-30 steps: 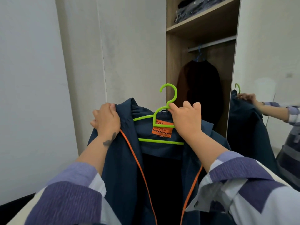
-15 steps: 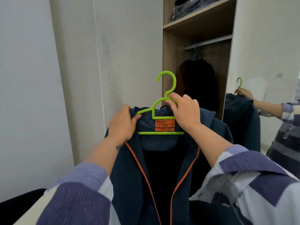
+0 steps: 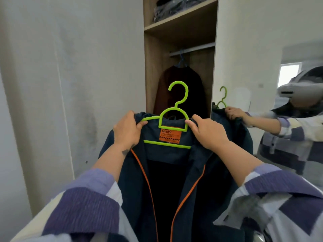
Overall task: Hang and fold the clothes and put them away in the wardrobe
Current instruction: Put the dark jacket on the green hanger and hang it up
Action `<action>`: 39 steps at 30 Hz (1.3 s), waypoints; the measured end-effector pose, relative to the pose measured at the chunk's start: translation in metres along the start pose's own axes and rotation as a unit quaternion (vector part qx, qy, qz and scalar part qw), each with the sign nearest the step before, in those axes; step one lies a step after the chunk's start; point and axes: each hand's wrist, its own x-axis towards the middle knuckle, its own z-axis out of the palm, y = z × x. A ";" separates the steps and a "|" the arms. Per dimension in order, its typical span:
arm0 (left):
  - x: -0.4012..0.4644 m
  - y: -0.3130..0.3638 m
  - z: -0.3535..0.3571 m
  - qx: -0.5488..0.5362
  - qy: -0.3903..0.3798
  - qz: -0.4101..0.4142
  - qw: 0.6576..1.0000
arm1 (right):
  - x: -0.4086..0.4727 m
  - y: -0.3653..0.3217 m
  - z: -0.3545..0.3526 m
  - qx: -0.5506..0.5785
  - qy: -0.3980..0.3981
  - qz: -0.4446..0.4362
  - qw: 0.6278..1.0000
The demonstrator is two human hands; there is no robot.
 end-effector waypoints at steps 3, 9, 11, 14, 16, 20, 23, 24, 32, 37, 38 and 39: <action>0.021 0.008 0.022 -0.008 -0.002 0.001 1.000 | 0.015 0.017 -0.004 0.033 -0.023 0.018 0.999; 0.047 0.011 0.056 -0.055 -0.052 -0.023 0.997 | 0.047 0.032 -0.011 0.093 -0.111 0.028 0.989; 0.058 0.013 0.067 -0.082 -0.067 -0.024 0.994 | 0.054 0.037 -0.017 0.133 -0.146 0.037 0.980; 0.079 0.019 0.089 -0.126 -0.073 -0.007 0.989 | 0.059 0.052 -0.030 0.081 -0.235 0.077 0.966; 0.095 0.023 0.107 -0.157 -0.090 0.010 0.983 | 0.059 0.057 -0.039 0.047 -0.264 0.108 0.957; 0.127 0.027 0.142 -0.239 -0.147 0.049 0.958 | 0.069 0.035 -0.055 0.081 -0.260 0.158 0.949; 0.150 0.035 0.162 -0.303 -0.195 0.093 0.928 | 0.082 0.018 -0.066 0.296 -0.300 0.222 0.879; 0.157 0.038 0.168 -0.322 -0.208 0.105 0.918 | 0.089 0.012 -0.067 0.330 -0.307 0.232 0.862; 0.205 0.064 0.206 -0.437 -0.241 0.148 0.854 | 0.136 -0.027 -0.045 0.310 -0.136 0.336 0.879; 0.247 0.074 0.217 -0.335 -0.250 0.240 0.876 | 0.171 -0.044 -0.028 0.157 -0.047 0.362 0.918; 0.260 0.070 0.217 -0.291 -0.207 0.261 0.897 | 0.180 -0.044 -0.022 0.131 -0.036 0.367 0.920; 0.274 0.065 0.216 -0.253 -0.145 0.268 0.918 | 0.190 -0.039 -0.016 0.133 -0.015 0.372 0.918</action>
